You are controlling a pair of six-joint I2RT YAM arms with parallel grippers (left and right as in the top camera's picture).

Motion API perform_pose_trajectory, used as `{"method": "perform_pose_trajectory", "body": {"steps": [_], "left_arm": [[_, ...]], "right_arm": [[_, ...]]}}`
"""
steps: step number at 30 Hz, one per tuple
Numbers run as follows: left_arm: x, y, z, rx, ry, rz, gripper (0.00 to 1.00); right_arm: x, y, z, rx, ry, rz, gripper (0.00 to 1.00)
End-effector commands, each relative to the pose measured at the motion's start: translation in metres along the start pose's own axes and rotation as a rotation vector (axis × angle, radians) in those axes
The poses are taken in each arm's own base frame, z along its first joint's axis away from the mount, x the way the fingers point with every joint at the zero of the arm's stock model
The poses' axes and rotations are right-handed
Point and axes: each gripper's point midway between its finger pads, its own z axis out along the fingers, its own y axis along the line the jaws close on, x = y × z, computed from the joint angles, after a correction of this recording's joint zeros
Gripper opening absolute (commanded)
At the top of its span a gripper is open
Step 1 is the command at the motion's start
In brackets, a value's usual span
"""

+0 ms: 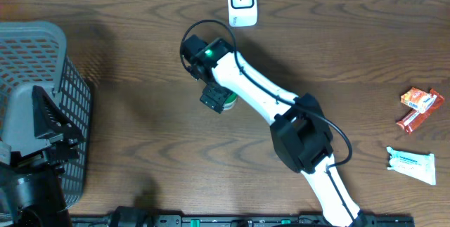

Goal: Scan the item barcode

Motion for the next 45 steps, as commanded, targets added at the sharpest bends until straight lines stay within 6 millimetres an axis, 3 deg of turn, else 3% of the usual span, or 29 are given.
{"method": "perform_pose_trajectory", "body": {"steps": [1, 5, 7, 10, 12, 14, 16, 18, 21, 23, 28, 34, 39, 45], "left_arm": [[-0.001, 0.003, -0.002, -0.01, -0.008, 0.007, 0.84], [-0.001, 0.003, -0.002, -0.01, -0.008, 0.007, 0.84], [-0.001, 0.003, -0.002, -0.01, -0.008, 0.007, 0.85], [-0.001, 0.003, -0.002, -0.01, -0.008, 0.007, 0.84], [-0.001, 0.003, -0.002, -0.009, -0.008, 0.007, 0.84], [-0.001, 0.003, -0.002, -0.009, -0.008, 0.007, 0.85], [-0.001, 0.003, -0.002, -0.009, -0.008, 0.007, 0.85], [-0.001, 0.003, -0.002, -0.009, -0.008, 0.007, 0.84], [-0.001, 0.003, -0.002, -0.009, -0.009, 0.006, 0.84], [-0.001, 0.003, -0.002, -0.009, -0.009, 0.006, 0.84], [-0.001, 0.003, -0.002, -0.009, -0.009, 0.006, 0.85], [-0.001, 0.003, -0.002, -0.009, -0.009, 0.006, 0.85], [-0.001, 0.003, -0.002, -0.009, -0.008, 0.007, 0.85], [0.001, 0.003, -0.002, -0.01, -0.001, 0.011, 0.85]], "right_arm": [[-0.01, -0.02, -0.071, 0.241, -0.111, -0.065, 0.99], [-0.015, 0.009, -0.129, 0.24, -0.251, -0.063, 0.99], [-0.015, 0.019, -0.154, 0.219, -0.326, 0.033, 0.99], [-0.007, 0.025, -0.178, 0.122, -0.406, 0.397, 0.99], [0.007, 0.026, -0.182, -0.003, -0.391, 0.806, 0.99], [0.025, 0.032, -0.177, -0.123, -0.286, 1.177, 0.99], [0.029, 0.039, -0.172, -0.228, -0.194, 1.415, 0.99], [0.025, 0.039, -0.172, -0.273, -0.177, 1.452, 0.99], [0.022, 0.019, -0.17, -0.224, -0.235, 1.522, 0.99], [0.02, 0.016, -0.168, -0.281, -0.204, 1.709, 0.99], [0.024, 0.033, -0.144, -0.405, 0.124, 2.187, 0.98], [-0.012, 0.011, -0.1, -0.519, 0.216, 2.266, 0.98], [-0.014, 0.015, -0.062, -0.521, 0.385, 2.28, 0.98], [-0.015, 0.021, -0.032, -0.459, 0.418, 2.264, 0.99]]}}
